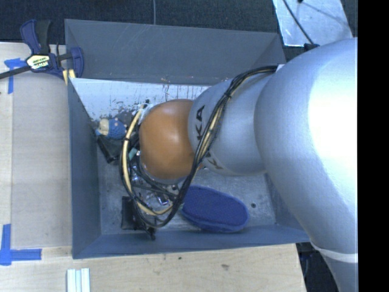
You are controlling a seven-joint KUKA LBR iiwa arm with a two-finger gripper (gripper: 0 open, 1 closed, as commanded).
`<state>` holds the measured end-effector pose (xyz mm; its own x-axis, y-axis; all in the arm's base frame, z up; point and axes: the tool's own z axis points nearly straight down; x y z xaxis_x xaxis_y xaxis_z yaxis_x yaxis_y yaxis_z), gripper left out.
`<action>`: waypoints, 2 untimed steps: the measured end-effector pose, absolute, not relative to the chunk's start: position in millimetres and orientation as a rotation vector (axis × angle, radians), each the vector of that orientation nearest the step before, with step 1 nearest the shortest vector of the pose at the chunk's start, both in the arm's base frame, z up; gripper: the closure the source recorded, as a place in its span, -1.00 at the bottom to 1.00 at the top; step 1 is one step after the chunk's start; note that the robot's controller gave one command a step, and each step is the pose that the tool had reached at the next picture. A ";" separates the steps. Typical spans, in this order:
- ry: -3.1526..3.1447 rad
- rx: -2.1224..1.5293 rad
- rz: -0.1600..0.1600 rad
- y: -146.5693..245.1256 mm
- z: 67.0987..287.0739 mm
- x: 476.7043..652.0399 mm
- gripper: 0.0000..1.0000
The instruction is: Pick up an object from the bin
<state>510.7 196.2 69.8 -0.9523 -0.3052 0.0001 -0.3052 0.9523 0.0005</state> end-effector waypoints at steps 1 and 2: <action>-3.107 0.481 -0.001 195.9 70.8 512.0 1.00; -3.119 0.472 -0.004 208.6 202.9 529.4 1.00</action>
Offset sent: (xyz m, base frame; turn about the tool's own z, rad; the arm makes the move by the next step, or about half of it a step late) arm 0.0000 0.0000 0.0000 0.0000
